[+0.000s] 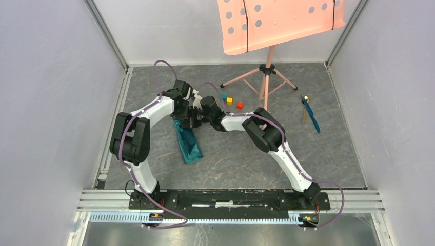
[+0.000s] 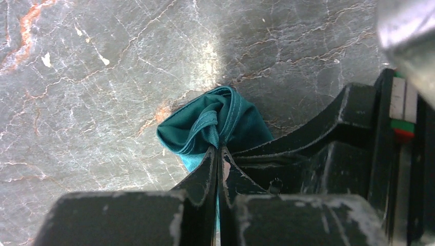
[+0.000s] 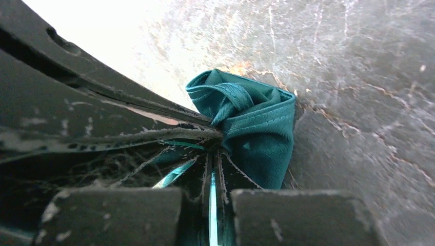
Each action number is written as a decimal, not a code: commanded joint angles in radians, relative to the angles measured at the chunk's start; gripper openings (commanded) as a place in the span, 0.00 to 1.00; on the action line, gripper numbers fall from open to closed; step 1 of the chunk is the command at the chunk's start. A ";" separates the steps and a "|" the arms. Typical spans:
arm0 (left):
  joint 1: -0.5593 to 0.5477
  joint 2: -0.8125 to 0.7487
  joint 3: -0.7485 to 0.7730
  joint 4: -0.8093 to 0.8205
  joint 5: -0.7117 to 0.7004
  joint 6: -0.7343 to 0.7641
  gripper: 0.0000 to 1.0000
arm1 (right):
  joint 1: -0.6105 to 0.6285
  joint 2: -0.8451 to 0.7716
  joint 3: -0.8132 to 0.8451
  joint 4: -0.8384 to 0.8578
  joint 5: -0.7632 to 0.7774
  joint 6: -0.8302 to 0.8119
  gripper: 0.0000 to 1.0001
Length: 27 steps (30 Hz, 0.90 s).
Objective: Fold the napkin into a case and place the utensils inside
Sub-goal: Insert the folded napkin into the top corner of the smaller rectangle at the center of the board.
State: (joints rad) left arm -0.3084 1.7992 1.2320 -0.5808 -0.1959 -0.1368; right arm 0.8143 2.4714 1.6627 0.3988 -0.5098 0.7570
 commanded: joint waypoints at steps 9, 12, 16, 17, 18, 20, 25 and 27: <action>0.022 -0.038 -0.028 0.020 0.089 -0.076 0.03 | -0.014 0.088 0.006 0.296 -0.051 0.192 0.21; 0.032 -0.031 -0.018 -0.002 0.096 -0.097 0.05 | -0.004 0.103 0.025 0.290 -0.056 0.201 0.24; 0.067 -0.056 -0.027 -0.020 0.112 -0.118 0.16 | -0.014 0.046 -0.076 0.323 -0.049 0.196 0.33; 0.077 -0.067 -0.032 -0.023 0.121 -0.123 0.20 | -0.018 0.033 -0.092 0.328 -0.049 0.192 0.36; 0.089 -0.076 -0.036 -0.026 0.134 -0.130 0.22 | -0.019 0.024 -0.104 0.325 -0.049 0.188 0.38; 0.112 -0.103 -0.053 -0.022 0.168 -0.143 0.23 | -0.021 0.016 -0.108 0.305 -0.049 0.174 0.40; 0.129 -0.135 -0.081 0.004 0.171 -0.140 0.23 | -0.019 0.010 -0.107 0.273 -0.038 0.145 0.42; 0.129 -0.125 -0.077 -0.003 0.180 -0.135 0.23 | -0.021 0.006 -0.110 0.272 -0.040 0.141 0.43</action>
State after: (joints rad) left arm -0.1795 1.7000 1.1561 -0.5945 -0.0586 -0.2325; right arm 0.7963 2.5164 1.5776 0.7235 -0.5720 0.9451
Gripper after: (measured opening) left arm 0.231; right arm 0.419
